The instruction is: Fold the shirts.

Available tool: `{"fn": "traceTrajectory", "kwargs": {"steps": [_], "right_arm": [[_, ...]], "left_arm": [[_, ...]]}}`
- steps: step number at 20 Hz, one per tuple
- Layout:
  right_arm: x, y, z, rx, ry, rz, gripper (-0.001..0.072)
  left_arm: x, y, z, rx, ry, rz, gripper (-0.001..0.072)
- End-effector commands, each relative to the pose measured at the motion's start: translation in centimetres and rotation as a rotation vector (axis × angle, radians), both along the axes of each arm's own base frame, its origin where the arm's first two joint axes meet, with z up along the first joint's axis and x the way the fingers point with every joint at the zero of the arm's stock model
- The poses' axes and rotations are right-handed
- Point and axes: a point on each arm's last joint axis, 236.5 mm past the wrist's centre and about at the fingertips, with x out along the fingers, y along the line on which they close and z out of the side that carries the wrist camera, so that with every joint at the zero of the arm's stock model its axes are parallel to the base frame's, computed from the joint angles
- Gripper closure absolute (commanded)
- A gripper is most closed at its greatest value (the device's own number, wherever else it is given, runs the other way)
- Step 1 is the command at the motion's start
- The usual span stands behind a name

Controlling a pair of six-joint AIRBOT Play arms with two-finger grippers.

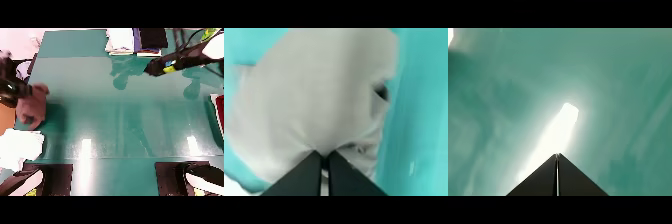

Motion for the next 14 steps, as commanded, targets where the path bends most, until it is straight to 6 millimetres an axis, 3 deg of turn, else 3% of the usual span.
{"fn": "traceTrajectory", "kwargs": {"steps": [1,2,4,6,7,10,12,14], "right_arm": [[0.2,-1.6,7.9,0.048,-0.183,-0.040,0.0696],[0.1,-2.4,10.3,0.059,-0.236,-0.057,0.0695],[-0.2,-4.1,14.0,0.071,-0.319,-0.095,0.0696],[-0.3,-6.0,16.8,0.076,-0.384,-0.138,0.0696],[-0.4,-6.9,17.6,0.076,-0.400,-0.161,0.0696],[-0.7,-9.1,18.9,0.074,-0.411,-0.215,0.0695],[-0.8,-9.5,18.7,0.064,-0.397,-0.220,0.0696],[-1.0,-9.4,18.1,0.055,-0.375,-0.213,0.0695]], "left_arm": [[-2.0,-4.7,13.6,0.007,-0.298,-0.141,0.0687],[-2.5,-7.0,16.8,-0.011,-0.374,-0.205,0.0687],[-3.5,-11.3,21.3,-0.050,-0.502,-0.339,0.0687],[-3.9,-15.3,22.8,-0.091,-0.559,-0.455,0.0688],[-3.7,-17.7,22.3,-0.110,-0.546,-0.513,0.0688],[-2.9,-25.5,17.1,-0.129,-0.390,-0.689,0.0687],[-2.9,-31.7,12.0,-0.138,-0.257,-0.809,0.0687],[-4.8,-38.6,6.1,-0.162,-0.111,-0.955,0.0687]]}}
